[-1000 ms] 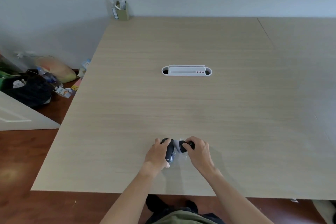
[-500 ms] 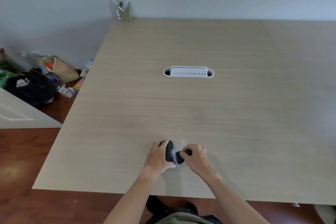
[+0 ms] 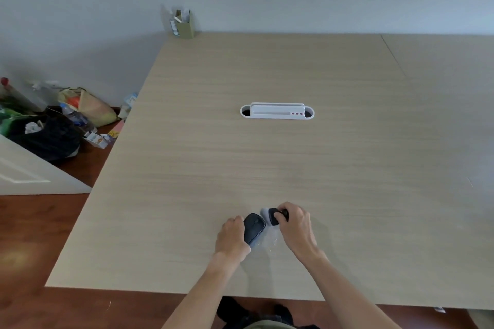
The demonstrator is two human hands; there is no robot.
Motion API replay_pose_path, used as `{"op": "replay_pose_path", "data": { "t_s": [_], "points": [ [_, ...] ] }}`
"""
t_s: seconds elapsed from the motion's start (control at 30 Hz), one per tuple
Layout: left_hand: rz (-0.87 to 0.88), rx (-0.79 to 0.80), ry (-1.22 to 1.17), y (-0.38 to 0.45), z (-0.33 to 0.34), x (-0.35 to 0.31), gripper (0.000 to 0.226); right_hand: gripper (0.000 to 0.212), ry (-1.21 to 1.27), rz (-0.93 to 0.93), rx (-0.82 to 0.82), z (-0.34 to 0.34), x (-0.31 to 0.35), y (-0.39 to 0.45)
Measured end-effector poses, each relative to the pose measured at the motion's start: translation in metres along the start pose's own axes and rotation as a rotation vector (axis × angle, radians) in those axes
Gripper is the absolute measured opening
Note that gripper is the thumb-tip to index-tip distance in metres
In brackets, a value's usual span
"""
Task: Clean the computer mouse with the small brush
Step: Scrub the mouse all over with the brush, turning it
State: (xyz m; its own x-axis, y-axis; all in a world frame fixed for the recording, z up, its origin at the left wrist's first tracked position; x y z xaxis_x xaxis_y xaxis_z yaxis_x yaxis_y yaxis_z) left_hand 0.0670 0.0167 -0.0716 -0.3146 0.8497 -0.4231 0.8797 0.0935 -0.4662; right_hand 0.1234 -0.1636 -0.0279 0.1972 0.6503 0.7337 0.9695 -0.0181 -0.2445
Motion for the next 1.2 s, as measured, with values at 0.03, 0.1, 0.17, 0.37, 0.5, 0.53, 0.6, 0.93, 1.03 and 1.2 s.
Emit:
{"op": "replay_pose_path", "data": {
  "t_s": [0.03, 0.1, 0.17, 0.37, 0.5, 0.53, 0.6, 0.93, 1.03, 1.2],
  "points": [
    [-0.009, -0.007, 0.01, 0.0, 0.0, 0.001, 0.042, 0.011, -0.003, -0.024, 0.0, -0.001, 0.006, 0.0],
    [-0.032, -0.023, 0.019, 0.001, 0.0, 0.004, 0.038, 0.014, -0.006, -0.065, 0.085, 0.01, 0.017, 0.0],
    [-0.05, -0.041, 0.03, 0.0, 0.0, 0.004, 0.037, 0.019, -0.048, -0.067, 0.196, 0.024, 0.018, -0.001],
    [-0.121, -0.219, -0.23, -0.021, 0.008, 0.015, 0.038, 0.014, -0.113, -0.051, 0.058, 0.015, 0.02, 0.014],
    [-0.141, -0.309, -0.403, -0.03, 0.012, 0.022, 0.041, 0.014, -0.136, -0.129, 0.346, 0.057, 0.051, 0.008],
    [-0.147, -0.31, -0.432, -0.03, 0.011, 0.025, 0.04, 0.015, -0.171, -0.128, 0.415, 0.068, 0.053, 0.007],
    [-0.154, -0.295, -0.457, -0.027, 0.011, 0.028, 0.04, 0.017, -0.222, -0.104, 0.432, 0.076, 0.056, 0.013],
    [-0.098, -0.325, -0.394, -0.027, 0.001, 0.026, 0.048, 0.015, -0.227, -0.084, 0.468, 0.089, 0.07, 0.019],
    [-0.092, -0.292, -0.324, -0.024, 0.002, 0.027, 0.042, 0.014, -0.204, -0.065, 0.332, 0.064, 0.055, 0.025],
    [-0.122, -0.289, -0.223, -0.022, -0.003, 0.021, 0.044, 0.014, 0.017, -0.025, 0.069, 0.012, 0.039, 0.014]
  ]
}}
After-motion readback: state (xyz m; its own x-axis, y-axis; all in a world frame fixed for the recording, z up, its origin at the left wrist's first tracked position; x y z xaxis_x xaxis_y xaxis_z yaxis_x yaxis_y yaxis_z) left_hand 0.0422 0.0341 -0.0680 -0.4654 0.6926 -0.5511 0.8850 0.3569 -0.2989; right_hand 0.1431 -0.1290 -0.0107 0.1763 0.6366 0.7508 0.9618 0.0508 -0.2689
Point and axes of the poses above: each hand's wrist, its own y-axis towards the middle knuckle, its own z-axis out of the palm, x = y × z, the point moved 10 cm from there along y, towards the middle knuckle, and after that the axes turned 4 degrees about z, right-handed, at the moved point
